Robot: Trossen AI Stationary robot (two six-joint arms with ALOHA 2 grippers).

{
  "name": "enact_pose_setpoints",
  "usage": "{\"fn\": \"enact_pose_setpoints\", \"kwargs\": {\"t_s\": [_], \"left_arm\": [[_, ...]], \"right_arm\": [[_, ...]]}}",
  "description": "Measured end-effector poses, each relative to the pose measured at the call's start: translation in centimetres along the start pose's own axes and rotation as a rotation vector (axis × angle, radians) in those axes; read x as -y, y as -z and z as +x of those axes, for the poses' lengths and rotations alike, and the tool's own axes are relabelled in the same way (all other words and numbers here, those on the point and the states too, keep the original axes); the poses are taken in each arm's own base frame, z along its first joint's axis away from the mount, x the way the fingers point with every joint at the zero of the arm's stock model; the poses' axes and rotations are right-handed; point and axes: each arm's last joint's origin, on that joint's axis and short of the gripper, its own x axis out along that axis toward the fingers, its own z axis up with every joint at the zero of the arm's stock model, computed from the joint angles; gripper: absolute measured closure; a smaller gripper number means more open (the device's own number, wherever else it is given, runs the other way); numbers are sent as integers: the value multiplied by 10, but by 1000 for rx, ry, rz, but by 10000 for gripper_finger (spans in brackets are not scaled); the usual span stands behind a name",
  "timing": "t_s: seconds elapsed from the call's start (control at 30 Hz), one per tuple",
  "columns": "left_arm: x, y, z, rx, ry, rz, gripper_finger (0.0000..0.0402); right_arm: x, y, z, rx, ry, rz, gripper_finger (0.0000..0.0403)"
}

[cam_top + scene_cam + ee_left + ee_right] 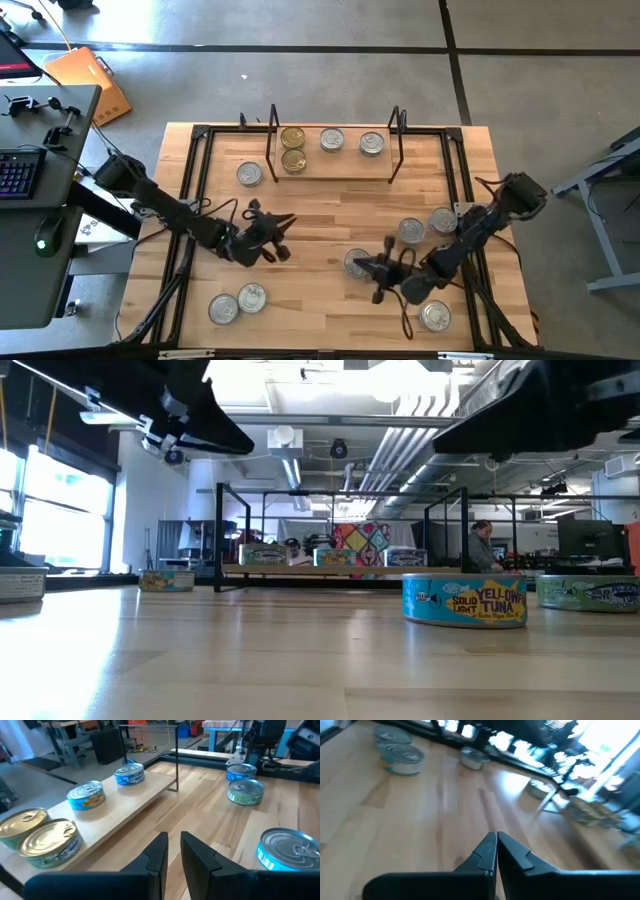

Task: Stack canned seafood by type on shelf
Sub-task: Put the yellow and blue tuna can aligned with the other yellow and blue tuna can on the shelf

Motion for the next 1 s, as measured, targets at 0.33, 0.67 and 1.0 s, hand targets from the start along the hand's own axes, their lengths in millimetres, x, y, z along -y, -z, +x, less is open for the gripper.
{"fn": "enact_pose_setpoints", "kwargs": {"t_s": [0.33, 0.67, 1.0], "left_arm": [[13, 14, 17, 4, 22, -61, 360], [39, 14, 8, -38, 393, 158, 382], [82, -11, -73, -65, 321, 366, 401]], "right_arm": [[-3, -15, -46, 73, 212, -86, 399], [-2, -15, -50, 78, 203, -33, 399], [5, -13, -38, 49, 236, -20, 399]]}}
